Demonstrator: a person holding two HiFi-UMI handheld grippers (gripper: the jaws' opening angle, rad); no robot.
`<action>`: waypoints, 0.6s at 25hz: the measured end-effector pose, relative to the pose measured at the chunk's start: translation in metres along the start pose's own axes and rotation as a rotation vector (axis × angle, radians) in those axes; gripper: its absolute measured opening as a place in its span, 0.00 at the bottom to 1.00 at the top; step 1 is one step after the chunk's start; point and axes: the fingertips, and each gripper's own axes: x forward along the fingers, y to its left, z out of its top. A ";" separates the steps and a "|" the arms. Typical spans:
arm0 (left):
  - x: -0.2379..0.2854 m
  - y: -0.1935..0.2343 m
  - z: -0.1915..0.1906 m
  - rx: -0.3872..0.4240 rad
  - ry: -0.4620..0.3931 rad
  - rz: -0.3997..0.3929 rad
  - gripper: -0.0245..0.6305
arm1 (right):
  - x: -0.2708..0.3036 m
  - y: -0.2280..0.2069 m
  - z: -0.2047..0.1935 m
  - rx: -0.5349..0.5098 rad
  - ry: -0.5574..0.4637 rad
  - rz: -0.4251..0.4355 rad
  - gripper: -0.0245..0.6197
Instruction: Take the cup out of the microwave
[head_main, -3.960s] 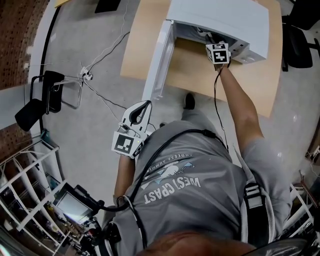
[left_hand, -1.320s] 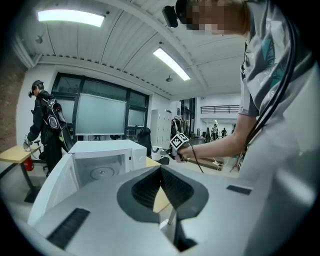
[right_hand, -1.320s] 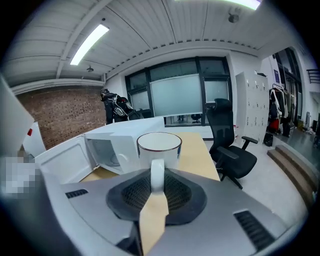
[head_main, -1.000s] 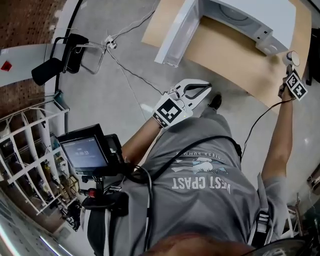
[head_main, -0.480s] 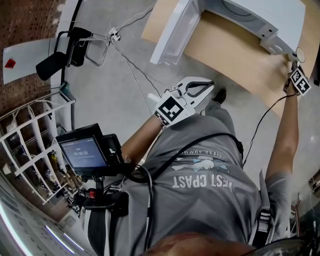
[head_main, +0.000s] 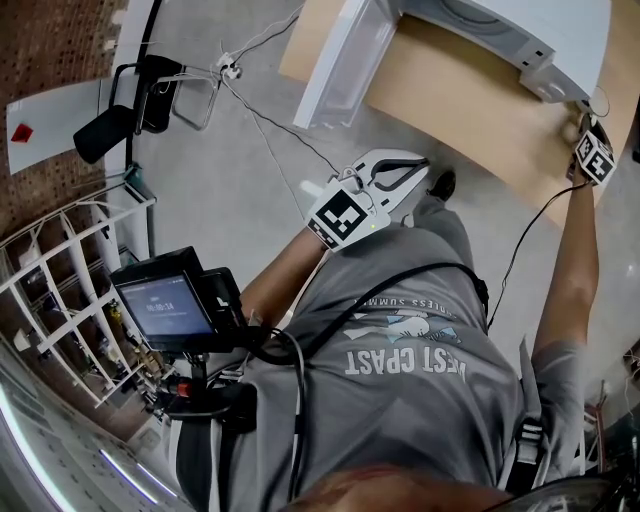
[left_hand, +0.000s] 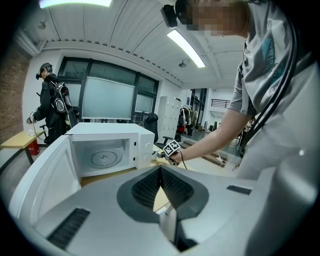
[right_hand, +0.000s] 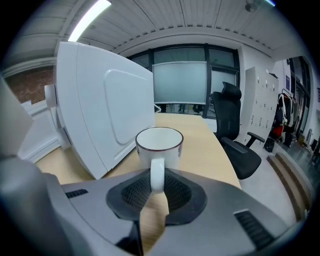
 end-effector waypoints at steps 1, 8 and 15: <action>-0.001 0.000 0.000 0.001 0.000 -0.002 0.11 | 0.000 0.001 -0.001 -0.008 0.003 -0.002 0.15; -0.004 -0.005 -0.003 0.003 -0.003 -0.007 0.10 | 0.002 -0.003 -0.003 -0.033 0.038 -0.005 0.15; -0.015 -0.003 -0.007 0.004 -0.029 0.004 0.11 | 0.005 -0.010 -0.011 -0.034 0.120 -0.014 0.20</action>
